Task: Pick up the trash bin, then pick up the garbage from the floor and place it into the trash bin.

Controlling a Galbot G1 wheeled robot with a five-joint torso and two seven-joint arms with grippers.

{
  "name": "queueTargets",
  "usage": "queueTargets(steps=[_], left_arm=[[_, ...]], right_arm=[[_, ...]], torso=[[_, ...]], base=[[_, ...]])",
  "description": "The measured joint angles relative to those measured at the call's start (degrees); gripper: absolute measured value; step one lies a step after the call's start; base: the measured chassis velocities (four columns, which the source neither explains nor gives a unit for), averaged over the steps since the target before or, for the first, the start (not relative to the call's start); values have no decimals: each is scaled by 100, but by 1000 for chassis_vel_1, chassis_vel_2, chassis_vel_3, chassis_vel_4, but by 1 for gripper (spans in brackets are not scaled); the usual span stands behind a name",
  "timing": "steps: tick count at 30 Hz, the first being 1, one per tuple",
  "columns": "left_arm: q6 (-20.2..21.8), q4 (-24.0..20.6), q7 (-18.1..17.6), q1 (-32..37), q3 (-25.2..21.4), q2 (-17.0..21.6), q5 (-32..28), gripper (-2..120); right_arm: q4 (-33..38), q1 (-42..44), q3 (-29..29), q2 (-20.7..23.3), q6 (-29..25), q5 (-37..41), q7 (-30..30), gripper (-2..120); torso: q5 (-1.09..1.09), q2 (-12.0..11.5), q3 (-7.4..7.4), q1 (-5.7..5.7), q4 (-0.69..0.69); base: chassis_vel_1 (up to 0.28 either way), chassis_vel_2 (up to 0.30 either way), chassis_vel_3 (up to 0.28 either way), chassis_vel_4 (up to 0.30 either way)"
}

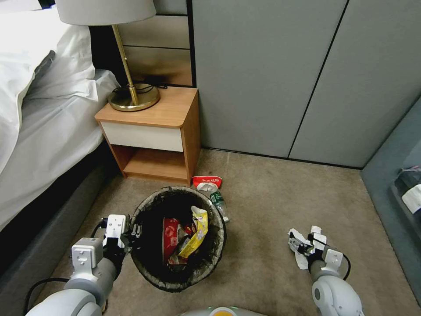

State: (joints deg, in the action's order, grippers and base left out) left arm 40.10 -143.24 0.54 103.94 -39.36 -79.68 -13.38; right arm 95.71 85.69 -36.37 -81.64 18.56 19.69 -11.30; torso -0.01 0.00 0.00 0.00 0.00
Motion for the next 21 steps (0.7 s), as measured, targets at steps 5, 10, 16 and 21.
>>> queueTargets(steps=[5, 10, 16, 21], left_arm=[[0, 0, 6, 13, 11, 14, 8, 1], [0, 0, 12, 38, 8, 22, 14, 1], [0, 0, 16, 67, 13, 25, 54, 1], [0, 0, 18, 85, 19, 18, 69, 1]], right_arm=[[-281, -131, -33, 4, -57, -27, -32, 100], [-492, -225, -14, -2, -114, -27, -118, 100], [-919, -449, 39, -25, -181, -23, -110, 100], [-1165, -601, 48, -45, -186, 36, -158, 100]], torso=[[1, 0, 0, 0, 0], [0, 0, 0, 0, 1], [1, 0, 0, 0, 0], [1, 0, 0, 0, 1]], base=[[0, 0, 0, 0], [0, 0, 0, 0], [0, 0, 0, 0], [0, 0, 0, 0]])
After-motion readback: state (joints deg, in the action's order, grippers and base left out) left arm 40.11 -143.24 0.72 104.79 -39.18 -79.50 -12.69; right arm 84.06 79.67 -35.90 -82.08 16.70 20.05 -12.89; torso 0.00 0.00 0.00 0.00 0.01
